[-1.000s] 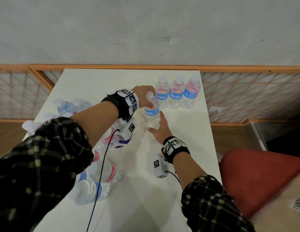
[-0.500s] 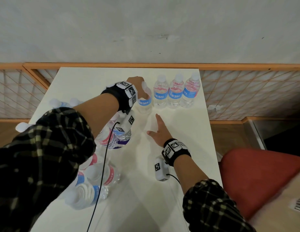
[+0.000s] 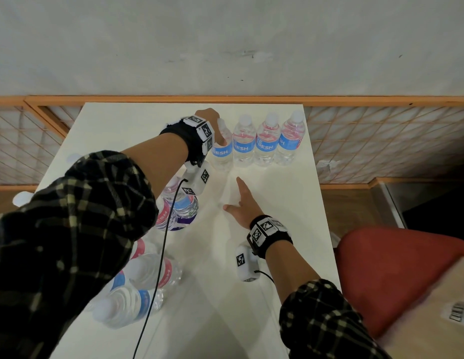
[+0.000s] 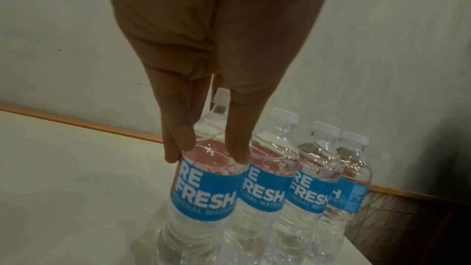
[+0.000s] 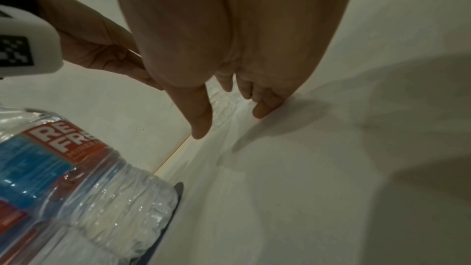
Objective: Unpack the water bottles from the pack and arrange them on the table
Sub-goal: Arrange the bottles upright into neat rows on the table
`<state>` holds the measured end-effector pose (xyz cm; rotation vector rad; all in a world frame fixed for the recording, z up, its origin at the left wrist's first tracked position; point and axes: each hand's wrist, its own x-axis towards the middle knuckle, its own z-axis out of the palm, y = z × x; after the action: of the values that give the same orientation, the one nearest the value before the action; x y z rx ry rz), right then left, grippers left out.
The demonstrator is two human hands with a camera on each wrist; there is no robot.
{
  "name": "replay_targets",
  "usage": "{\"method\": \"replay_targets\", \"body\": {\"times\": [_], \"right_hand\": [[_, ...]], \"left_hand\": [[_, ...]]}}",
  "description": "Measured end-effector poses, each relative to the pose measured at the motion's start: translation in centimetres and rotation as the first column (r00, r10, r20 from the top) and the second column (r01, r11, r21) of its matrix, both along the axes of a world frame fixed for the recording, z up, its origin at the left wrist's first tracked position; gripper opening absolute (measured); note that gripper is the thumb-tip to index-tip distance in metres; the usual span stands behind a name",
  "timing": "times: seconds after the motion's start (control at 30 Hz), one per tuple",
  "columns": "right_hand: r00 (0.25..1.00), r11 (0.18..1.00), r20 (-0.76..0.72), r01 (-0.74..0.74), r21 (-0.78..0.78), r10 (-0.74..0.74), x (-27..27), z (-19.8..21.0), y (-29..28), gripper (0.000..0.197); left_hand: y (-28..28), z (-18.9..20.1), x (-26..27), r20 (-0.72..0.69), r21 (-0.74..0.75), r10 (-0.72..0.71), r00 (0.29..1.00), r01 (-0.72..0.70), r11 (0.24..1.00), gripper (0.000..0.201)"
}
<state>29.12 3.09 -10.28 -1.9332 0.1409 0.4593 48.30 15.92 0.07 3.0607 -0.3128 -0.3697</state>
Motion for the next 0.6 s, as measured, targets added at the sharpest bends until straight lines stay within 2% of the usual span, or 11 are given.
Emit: {"method": "replay_targets", "body": {"times": [0.07, 0.2, 0.33, 0.43, 0.6], "right_hand": [[1.0, 1.0, 0.015, -0.009, -0.023, 0.009, -0.1, 0.2, 0.0, 0.088], [0.999, 0.998, 0.019, -0.031, -0.063, 0.032, -0.2, 0.7, 0.0, 0.088], [1.0, 0.997, 0.016, -0.023, -0.067, 0.024, -0.4, 1.1, 0.2, 0.091], [0.999, 0.999, 0.038, 0.037, -0.037, -0.035, 0.0, 1.4, 0.3, 0.097], [0.997, 0.991, 0.069, 0.036, -0.13, -0.027, 1.8, 2.4, 0.3, 0.099]], "left_hand": [[0.0, -0.2, 0.2, -0.002, 0.011, 0.004, 1.0, -0.004, 1.0, 0.04], [0.2, -0.4, 0.4, 0.029, 0.04, -0.022, 0.999, 0.021, 0.999, 0.047], [0.2, -0.4, 0.7, 0.018, 0.033, -0.034, 0.999, 0.034, 0.999, 0.028], [0.0, -0.4, 0.9, 0.01, 0.024, -0.028, 1.0, 0.028, 0.999, 0.032], [0.1, -0.4, 1.2, 0.002, 0.019, -0.034, 0.999, 0.034, 0.999, 0.038]]}}
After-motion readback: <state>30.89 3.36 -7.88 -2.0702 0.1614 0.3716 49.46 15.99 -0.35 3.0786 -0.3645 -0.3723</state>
